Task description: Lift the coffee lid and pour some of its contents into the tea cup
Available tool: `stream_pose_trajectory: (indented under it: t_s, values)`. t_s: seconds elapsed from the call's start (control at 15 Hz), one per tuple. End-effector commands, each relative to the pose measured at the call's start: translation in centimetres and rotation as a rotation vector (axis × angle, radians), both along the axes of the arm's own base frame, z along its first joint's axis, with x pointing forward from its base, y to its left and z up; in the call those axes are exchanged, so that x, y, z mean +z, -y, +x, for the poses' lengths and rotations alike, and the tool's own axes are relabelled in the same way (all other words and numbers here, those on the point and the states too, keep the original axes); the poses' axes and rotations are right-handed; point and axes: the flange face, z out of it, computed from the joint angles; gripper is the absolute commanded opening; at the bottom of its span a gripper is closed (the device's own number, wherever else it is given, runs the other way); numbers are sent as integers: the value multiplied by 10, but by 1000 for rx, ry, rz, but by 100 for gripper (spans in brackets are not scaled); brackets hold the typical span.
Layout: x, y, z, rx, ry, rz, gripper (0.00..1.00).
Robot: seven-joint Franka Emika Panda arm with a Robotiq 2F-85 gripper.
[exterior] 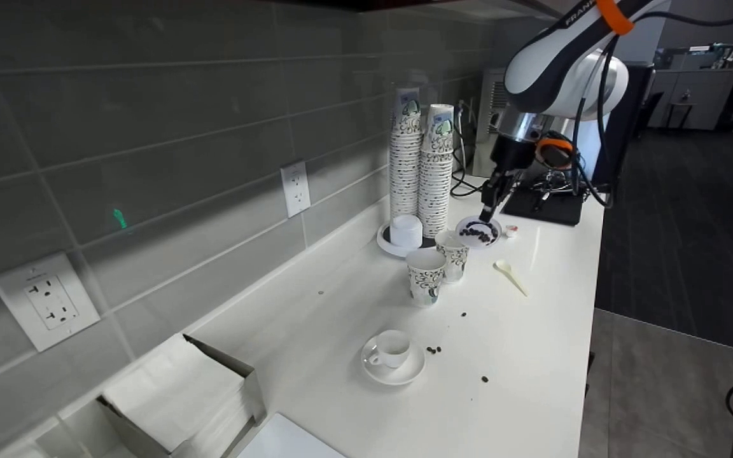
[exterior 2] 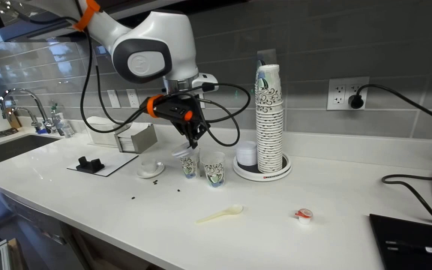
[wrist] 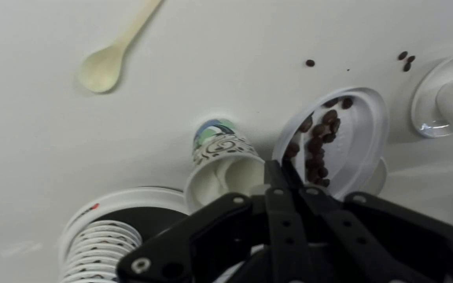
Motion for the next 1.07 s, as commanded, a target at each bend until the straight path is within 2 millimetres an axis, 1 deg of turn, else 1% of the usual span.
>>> stream_pose_trajectory:
  t_s: [0.0,0.27,0.4,0.53,0.73,0.87,1.0]
  values:
    - [4,-44,18,118,-13,-11,0]
    - [-4,-91,34,220,-7,-9,0]
    - [-11,-111,41,266,-5,-11,0]
    - [-24,-132,46,317,-15,-14,0]
    - [-42,-162,52,394,-26,-25,0]
    - [-50,-178,53,441,-31,-23,0]
    - [-54,-193,53,504,1,-27,0]
